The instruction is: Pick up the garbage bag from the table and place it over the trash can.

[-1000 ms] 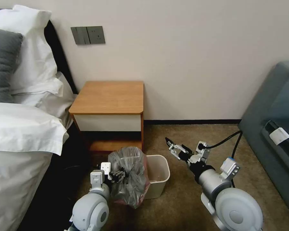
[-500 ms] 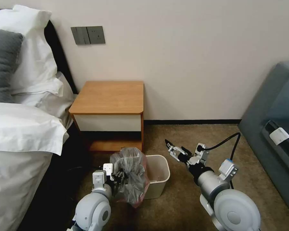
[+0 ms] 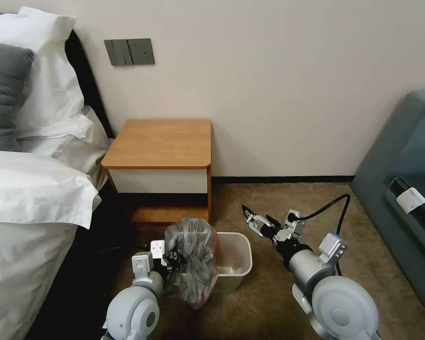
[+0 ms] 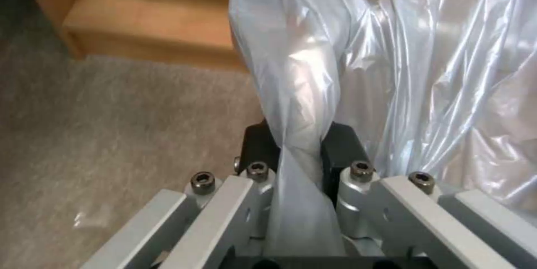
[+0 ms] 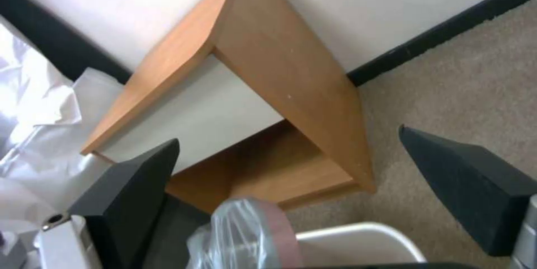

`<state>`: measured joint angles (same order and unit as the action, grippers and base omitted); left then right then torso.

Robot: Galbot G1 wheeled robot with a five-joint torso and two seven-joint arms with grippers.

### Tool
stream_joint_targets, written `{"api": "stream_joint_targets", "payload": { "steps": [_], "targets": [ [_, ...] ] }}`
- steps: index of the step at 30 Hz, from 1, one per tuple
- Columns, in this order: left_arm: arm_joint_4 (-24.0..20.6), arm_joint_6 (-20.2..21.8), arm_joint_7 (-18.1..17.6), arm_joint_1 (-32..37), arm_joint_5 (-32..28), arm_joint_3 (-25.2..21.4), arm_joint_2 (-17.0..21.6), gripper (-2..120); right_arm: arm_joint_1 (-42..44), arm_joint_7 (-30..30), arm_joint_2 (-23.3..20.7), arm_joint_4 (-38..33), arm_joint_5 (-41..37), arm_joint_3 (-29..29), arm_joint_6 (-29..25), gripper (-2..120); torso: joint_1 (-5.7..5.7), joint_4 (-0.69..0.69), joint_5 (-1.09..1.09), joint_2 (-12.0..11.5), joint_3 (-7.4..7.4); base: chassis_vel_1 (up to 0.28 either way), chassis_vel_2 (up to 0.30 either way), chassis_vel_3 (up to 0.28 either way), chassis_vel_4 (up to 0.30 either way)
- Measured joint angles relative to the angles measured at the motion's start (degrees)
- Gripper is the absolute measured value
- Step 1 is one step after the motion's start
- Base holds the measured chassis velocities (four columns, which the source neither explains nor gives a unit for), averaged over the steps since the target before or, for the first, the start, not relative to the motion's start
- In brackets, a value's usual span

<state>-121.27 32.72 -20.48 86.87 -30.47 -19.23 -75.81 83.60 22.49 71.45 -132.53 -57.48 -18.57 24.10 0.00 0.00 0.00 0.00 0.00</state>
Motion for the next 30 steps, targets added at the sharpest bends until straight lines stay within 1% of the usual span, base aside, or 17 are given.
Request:
{"api": "stream_joint_targets", "payload": {
  "steps": [2, 4, 5, 8, 9, 10, 12, 13, 14, 15, 16, 17, 21, 22, 25, 29, 30],
  "targets": [
    [-0.44, -3.97, 1.32, 1.18, 0.00, -0.71, 0.06, 9, 0.53, -0.38, -0.14, -1.33, 0.09, 0.33, 0.62, 100, 0.00, 0.00, 0.00, 0.00, 0.00, 0.000, 0.000, 0.000, 0.000],
    [-1.02, -10.05, 3.18, 2.72, 0.51, -1.76, 0.35, 9, 1.56, -0.96, -0.60, -3.54, 0.09, 1.30, 2.41, 100, 0.00, 0.00, 0.00, 0.00, 0.00, 0.000, 0.000, 0.000, 0.000],
    [-1.02, -10.05, 3.18, 2.72, 0.51, -1.76, 0.35, 9, 1.56, -0.96, -0.60, -3.54, 0.09, 1.30, 2.41, 100, 0.00, 0.00, 0.00, 0.00, 0.00, 0.000, 0.000, 0.000, 0.000],
    [-1.53, -17.62, 6.54, 4.45, 2.54, -3.54, 0.69, 9, 1.70, 0.05, -1.60, -6.82, -1.44, 3.22, 5.89, 100, 0.00, 0.00, 0.00, 0.00, 0.00, 0.000, 0.000, 0.000, 0.000],
    [-1.53, -17.62, 6.54, 4.45, 2.54, -3.54, 0.69, 9, 1.70, 0.05, -1.60, -6.82, -1.44, 3.22, 5.89, 100, 0.00, 0.00, 0.00, 0.00, 0.00, 0.000, 0.000, 0.000, 0.000],
    [-1.58, -20.07, 8.04, 5.04, 3.37, -4.24, 0.77, 9, 1.18, 0.41, -2.03, -7.74, -2.81, 3.67, 7.63, 100, 0.00, 0.00, -0.01, 0.00, 0.00, 0.000, 0.000, 0.000, 0.000],
    [-1.64, -23.70, 10.74, 6.06, 4.70, -5.46, 0.82, 9, -0.59, 0.38, -2.94, -8.25, -4.87, 4.56, 10.87, 100, 0.00, 0.00, 0.00, 0.00, 0.00, 0.000, 0.000, 0.000, 0.000],
    [-1.64, -25.05, 11.87, 6.46, 5.30, -5.94, 0.82, 9, -1.51, -0.01, -3.28, -8.14, -5.00, 5.14, 11.63, 100, 0.00, 0.00, 0.00, 0.00, 0.00, 0.000, 0.000, 0.000, 0.000],
    [-1.64, -25.05, 11.87, 6.46, 5.30, -5.94, 0.82, 9, -1.51, -0.01, -3.28, -8.14, -5.00, 5.14, 11.63, 100, 0.00, 0.00, 0.00, 0.00, 0.00, 0.000, 0.000, 0.000, 0.000],
    [-1.65, -26.55, 13.40, 6.95, 5.99, -6.58, 0.82, 9, -3.42, -1.09, -3.83, -7.44, -4.11, 6.48, 12.60, 100, 0.00, 0.00, 0.00, 0.00, 0.00, 0.000, 0.000, 0.000, 0.000],
    [-1.72, -27.49, 14.21, 7.22, 6.35, -6.86, 0.80, 9, -4.97, -1.98, -4.11, -6.70, -2.79, 7.69, 13.17, 100, 0.00, 0.00, 0.00, 0.00, 0.00, 0.000, 0.000, 0.000, 0.000],
    [-1.72, -27.49, 14.21, 7.22, 6.35, -6.86, 0.80, 9, -4.97, -1.98, -4.11, -6.70, -2.79, 7.69, 13.17, 100, 0.00, 0.00, 0.00, 0.00, 0.00, 0.000, 0.000, 0.000, 0.000],
    [-2.43, -29.22, 15.79, 7.49, 7.19, -7.36, 0.44, 9, -10.97, -4.37, -4.17, -2.81, 4.08, 12.85, 12.04, 100, 0.00, 0.01, 0.00, 0.00, 0.00, 0.000, 0.000, 0.000, 0.000],
    [-2.43, -29.22, 15.79, 7.49, 7.19, -7.36, 0.44, 9, -10.97, -4.37, -4.17, -2.81, 4.08, 12.85, 12.04, 100, 0.00, 0.01, 0.00, 0.00, 0.00, 0.000, 0.000, 0.000, 0.000],
    [-2.72, -29.90, 16.00, 7.88, 7.80, -7.83, 0.12, 9, -13.96, -3.93, -3.05, 0.20, 6.52, 15.35, 11.03, 100, 0.00, 0.01, 0.00, 0.00, 0.00, 0.000, 0.000, 0.000, 0.000],
    [-3.07, -30.35, 16.24, 8.30, 8.22, -8.11, -0.04, 9, -15.34, -2.94, -2.24, 2.16, 6.68, 16.52, 10.49, 100, 0.00, 0.01, 0.00, 0.00, 0.00, 0.000, 0.000, 0.000, 0.000],
    [-3.28, -30.58, 16.35, 8.49, 8.61, -8.18, -0.18, 9, -16.26, -2.36, -1.64, 3.72, 6.69, 17.19, 10.25, 100, 0.00, 0.01, -0.01, 0.00, 0.00, 0.000, 0.000, 0.000, 0.000]
  ]
}}
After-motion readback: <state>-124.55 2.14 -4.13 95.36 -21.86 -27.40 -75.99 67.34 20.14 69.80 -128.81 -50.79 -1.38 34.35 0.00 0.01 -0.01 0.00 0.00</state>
